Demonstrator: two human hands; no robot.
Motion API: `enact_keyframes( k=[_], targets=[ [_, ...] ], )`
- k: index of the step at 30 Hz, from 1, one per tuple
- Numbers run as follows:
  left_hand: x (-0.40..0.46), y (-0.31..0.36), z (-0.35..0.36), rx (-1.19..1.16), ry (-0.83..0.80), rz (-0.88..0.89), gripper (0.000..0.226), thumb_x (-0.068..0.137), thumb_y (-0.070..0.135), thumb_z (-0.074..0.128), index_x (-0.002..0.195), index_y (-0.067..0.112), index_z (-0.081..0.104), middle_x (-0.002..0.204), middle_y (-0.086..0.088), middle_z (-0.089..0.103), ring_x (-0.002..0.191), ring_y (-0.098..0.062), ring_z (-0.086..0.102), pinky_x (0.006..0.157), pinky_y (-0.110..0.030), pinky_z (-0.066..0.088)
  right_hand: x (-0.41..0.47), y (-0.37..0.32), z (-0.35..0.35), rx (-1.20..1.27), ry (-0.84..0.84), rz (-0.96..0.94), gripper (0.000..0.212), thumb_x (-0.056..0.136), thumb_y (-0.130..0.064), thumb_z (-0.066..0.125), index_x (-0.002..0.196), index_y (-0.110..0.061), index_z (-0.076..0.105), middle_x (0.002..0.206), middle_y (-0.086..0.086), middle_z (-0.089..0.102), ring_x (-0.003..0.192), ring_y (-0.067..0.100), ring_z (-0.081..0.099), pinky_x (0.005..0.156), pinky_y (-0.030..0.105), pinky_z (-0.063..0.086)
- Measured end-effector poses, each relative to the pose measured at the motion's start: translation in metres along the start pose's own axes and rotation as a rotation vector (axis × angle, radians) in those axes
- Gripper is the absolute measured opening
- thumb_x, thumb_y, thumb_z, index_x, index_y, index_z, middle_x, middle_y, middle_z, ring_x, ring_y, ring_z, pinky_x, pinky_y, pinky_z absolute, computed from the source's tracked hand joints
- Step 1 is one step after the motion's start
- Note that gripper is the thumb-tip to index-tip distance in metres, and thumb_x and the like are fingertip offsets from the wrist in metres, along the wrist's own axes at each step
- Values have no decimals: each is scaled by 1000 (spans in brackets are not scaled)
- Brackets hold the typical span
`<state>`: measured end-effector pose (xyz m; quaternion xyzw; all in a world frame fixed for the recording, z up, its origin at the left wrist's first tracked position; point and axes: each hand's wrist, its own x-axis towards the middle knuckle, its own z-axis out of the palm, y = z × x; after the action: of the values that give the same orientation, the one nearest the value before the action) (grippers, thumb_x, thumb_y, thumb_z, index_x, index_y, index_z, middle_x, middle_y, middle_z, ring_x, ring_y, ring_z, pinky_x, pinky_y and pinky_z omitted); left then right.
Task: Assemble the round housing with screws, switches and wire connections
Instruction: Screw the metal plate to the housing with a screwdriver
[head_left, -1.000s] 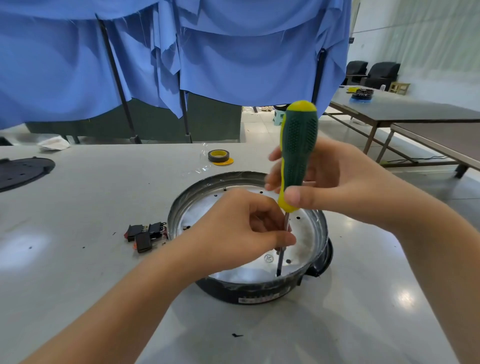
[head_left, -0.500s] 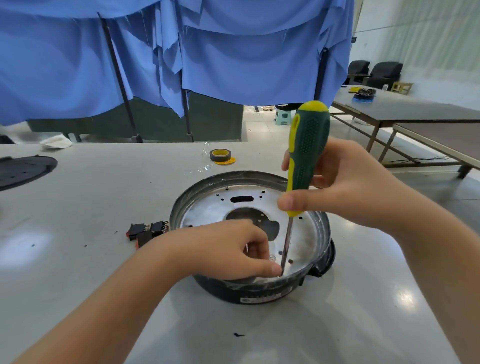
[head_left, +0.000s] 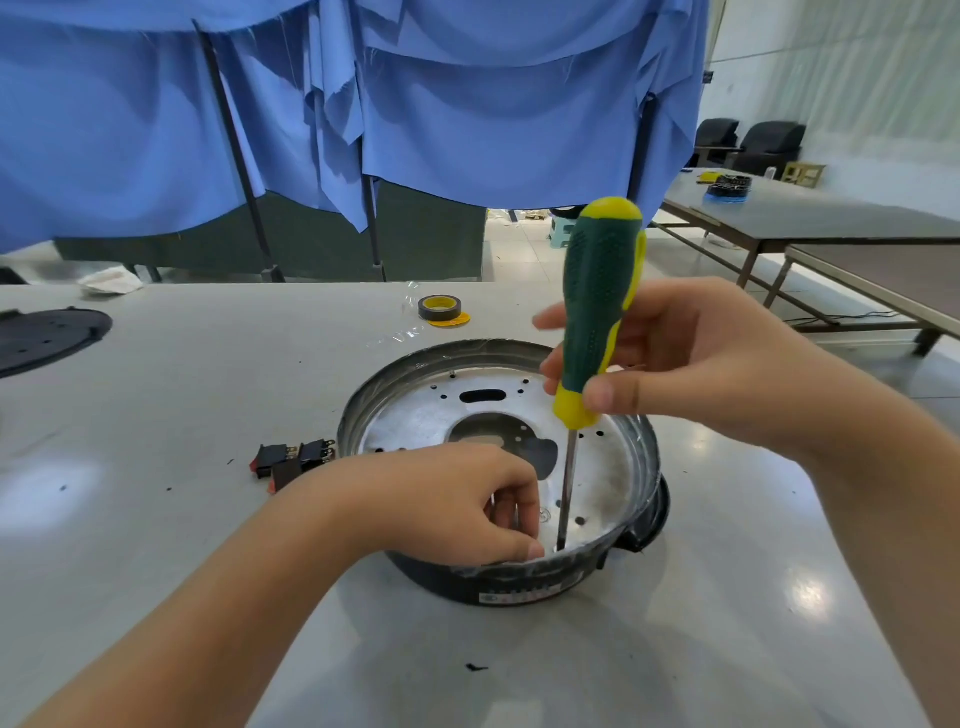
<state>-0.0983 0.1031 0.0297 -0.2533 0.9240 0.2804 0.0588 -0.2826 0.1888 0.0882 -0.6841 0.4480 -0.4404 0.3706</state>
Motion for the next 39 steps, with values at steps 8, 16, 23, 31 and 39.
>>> enact_keyframes(
  k=[8,16,23,31,39],
  targets=[
    [0,0,1,-1,13,-10,10,86,43,64,87,34,60,74,15,57,59,5,50,57,-9,38,2,-1,8,-116,96,-18,32,55,-24,80,80,-23,59,68,-10,63,69,3,63,68,18,54],
    [1,1,0,-56,46,-5,13,85,47,64,87,34,63,77,16,59,63,8,51,58,-9,40,1,6,-2,84,-95,31,45,81,-2,59,125,-11,53,112,7,71,108,22,65,88,26,51],
    [1,4,2,-34,49,-22,16,87,49,61,90,33,63,82,12,61,64,3,51,59,-12,40,1,4,3,-66,-33,-16,36,77,-5,64,111,-15,63,103,0,72,98,17,68,82,25,55],
    [-2,8,2,-53,64,-27,13,88,46,62,88,33,64,82,15,63,69,1,56,63,-16,43,5,9,4,-187,119,14,50,63,-20,79,102,-1,56,88,12,66,85,31,67,81,42,56],
    [8,12,7,-465,333,147,9,74,24,82,76,29,75,80,5,76,78,-6,72,80,-19,56,4,6,2,-119,107,43,53,60,-22,81,103,-1,57,86,0,71,86,19,70,77,27,55]
  ],
)
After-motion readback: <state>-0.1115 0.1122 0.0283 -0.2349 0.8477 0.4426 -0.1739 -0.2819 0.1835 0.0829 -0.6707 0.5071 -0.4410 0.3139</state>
